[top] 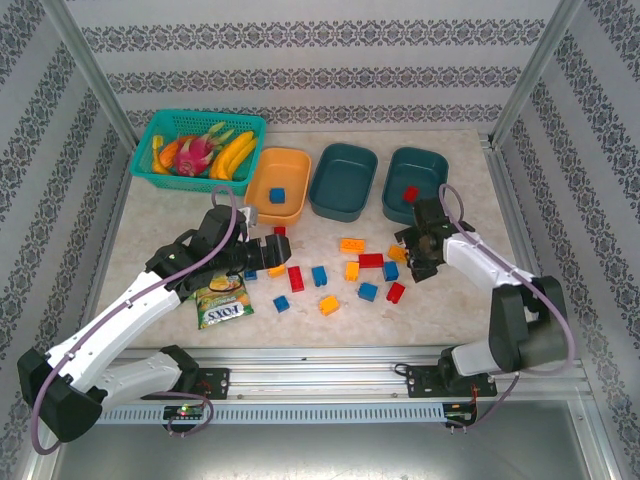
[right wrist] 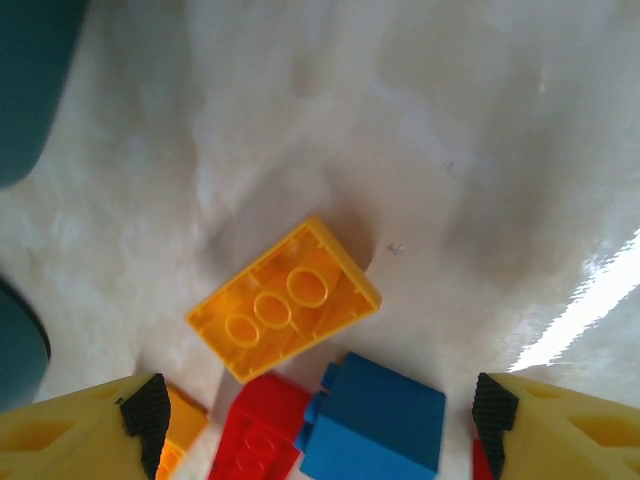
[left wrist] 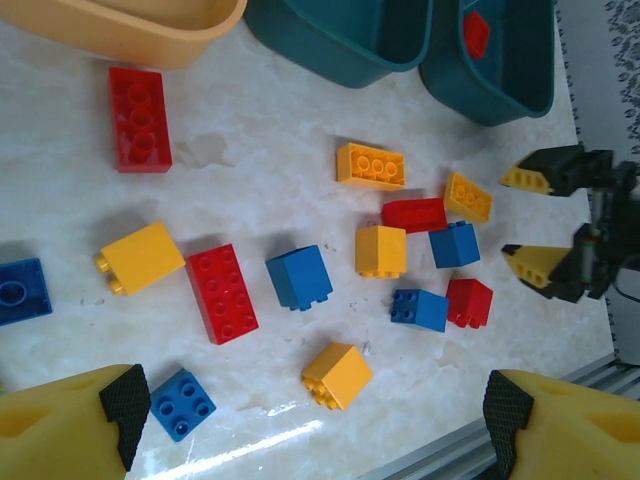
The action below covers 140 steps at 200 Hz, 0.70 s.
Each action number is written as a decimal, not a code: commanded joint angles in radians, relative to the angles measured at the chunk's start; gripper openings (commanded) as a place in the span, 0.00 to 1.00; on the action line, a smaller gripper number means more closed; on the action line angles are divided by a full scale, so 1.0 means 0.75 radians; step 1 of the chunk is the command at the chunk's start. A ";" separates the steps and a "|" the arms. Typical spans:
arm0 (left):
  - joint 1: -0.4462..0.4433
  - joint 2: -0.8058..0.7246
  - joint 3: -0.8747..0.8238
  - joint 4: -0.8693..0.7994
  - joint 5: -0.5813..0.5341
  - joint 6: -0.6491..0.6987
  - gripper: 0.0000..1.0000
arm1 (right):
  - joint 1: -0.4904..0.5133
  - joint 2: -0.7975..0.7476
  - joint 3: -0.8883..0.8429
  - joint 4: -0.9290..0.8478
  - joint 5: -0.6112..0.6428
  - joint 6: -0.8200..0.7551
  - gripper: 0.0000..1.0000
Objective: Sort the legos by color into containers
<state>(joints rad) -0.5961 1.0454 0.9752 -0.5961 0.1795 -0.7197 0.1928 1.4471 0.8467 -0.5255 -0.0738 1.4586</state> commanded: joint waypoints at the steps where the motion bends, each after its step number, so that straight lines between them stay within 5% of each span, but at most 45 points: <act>1: -0.021 -0.016 0.033 0.096 -0.012 0.020 0.89 | 0.022 0.052 0.056 0.032 -0.017 0.345 0.81; 65: -0.021 0.007 0.087 0.087 -0.014 0.056 0.90 | 0.018 0.161 0.062 0.112 -0.016 0.647 0.76; 140: -0.022 0.009 0.116 0.057 -0.016 0.078 0.89 | 0.000 0.311 0.107 0.135 -0.055 0.765 0.53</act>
<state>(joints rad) -0.5964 1.0519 1.0271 -0.5545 0.1795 -0.6853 0.1982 1.6497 0.9020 -0.4057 -0.1001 1.9835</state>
